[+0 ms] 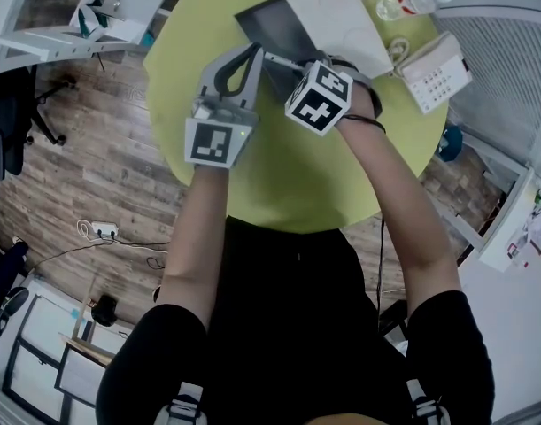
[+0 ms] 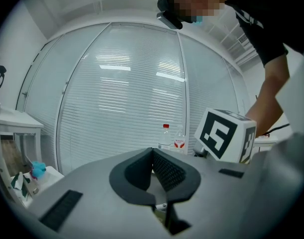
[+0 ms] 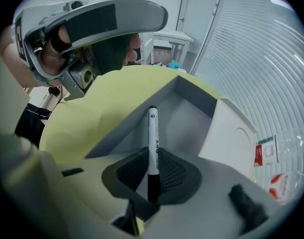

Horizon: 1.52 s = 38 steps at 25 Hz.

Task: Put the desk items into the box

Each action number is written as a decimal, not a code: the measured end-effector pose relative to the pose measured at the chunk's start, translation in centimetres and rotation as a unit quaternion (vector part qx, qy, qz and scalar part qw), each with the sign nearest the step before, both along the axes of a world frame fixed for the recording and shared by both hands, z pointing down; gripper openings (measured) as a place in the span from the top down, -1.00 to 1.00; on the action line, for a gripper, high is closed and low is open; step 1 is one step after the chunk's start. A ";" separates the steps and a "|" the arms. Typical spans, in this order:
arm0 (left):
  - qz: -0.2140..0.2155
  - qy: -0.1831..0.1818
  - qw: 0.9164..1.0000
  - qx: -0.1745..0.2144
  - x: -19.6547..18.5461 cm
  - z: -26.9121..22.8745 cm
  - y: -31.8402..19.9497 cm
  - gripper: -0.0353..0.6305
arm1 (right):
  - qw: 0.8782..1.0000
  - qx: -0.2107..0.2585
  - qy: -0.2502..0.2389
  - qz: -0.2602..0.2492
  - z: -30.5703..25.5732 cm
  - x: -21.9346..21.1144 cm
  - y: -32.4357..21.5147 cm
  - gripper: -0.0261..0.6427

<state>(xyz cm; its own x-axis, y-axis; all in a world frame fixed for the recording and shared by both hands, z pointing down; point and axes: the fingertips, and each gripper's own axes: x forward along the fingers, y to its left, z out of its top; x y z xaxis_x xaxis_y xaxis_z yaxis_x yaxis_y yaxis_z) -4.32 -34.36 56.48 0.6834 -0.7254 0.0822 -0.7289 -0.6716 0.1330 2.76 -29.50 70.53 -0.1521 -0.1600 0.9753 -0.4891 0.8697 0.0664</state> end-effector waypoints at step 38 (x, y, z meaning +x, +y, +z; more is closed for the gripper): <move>0.014 -0.023 1.000 0.004 -1.9 -4.7 5.3 0.87 | 0.999 0.003 -0.047 0.024 -6.1 -1.0 4.2 0.76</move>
